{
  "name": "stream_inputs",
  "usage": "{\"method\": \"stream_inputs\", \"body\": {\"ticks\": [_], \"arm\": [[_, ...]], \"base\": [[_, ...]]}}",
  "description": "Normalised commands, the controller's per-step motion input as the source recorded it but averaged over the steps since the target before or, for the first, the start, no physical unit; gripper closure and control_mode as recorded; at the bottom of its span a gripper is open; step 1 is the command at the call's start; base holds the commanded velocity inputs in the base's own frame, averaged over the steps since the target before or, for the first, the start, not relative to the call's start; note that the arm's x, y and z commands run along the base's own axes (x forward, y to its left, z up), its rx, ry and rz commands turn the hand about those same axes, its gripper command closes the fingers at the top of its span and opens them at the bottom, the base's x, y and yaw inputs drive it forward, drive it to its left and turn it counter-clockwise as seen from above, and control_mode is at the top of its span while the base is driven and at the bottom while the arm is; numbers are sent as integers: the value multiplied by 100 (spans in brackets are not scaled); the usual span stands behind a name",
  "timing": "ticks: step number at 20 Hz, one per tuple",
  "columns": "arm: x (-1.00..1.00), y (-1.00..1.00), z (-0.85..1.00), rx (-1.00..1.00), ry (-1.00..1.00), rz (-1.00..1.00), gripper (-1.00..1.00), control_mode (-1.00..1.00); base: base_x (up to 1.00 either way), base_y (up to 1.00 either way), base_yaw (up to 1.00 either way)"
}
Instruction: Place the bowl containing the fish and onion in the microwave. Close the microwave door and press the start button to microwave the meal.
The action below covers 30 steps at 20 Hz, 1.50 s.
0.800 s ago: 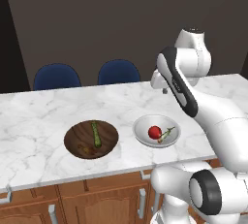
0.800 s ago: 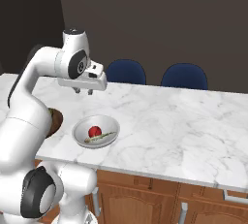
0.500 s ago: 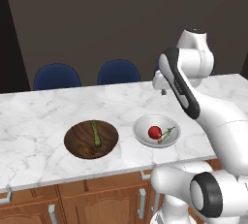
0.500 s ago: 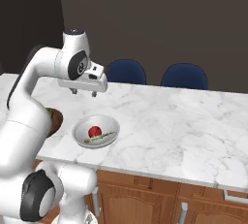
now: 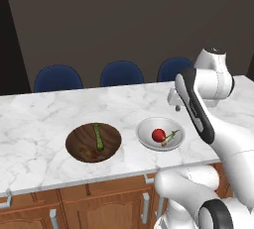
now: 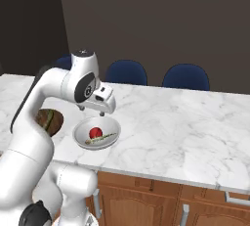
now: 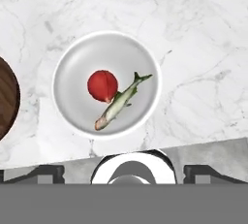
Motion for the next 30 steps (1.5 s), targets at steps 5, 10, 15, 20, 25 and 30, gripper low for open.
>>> {"method": "stream_inputs", "body": {"ticks": [5,10,15,20,25,30], "arm": [[-18,0,-62,11,1,-37,-100,-100],[-3,-6,-53,10,7,-23,-100,-100],[0,-27,-40,12,15,-1,-100,-100],[14,-29,-43,13,10,0,-100,-100],[21,-15,-29,19,-1,0,-100,-100],[24,0,-23,16,-7,0,-100,-100]], "base": [[0,0,0],[0,0,0],[0,0,0],[0,0,0],[0,0,0],[0,0,0]]}}
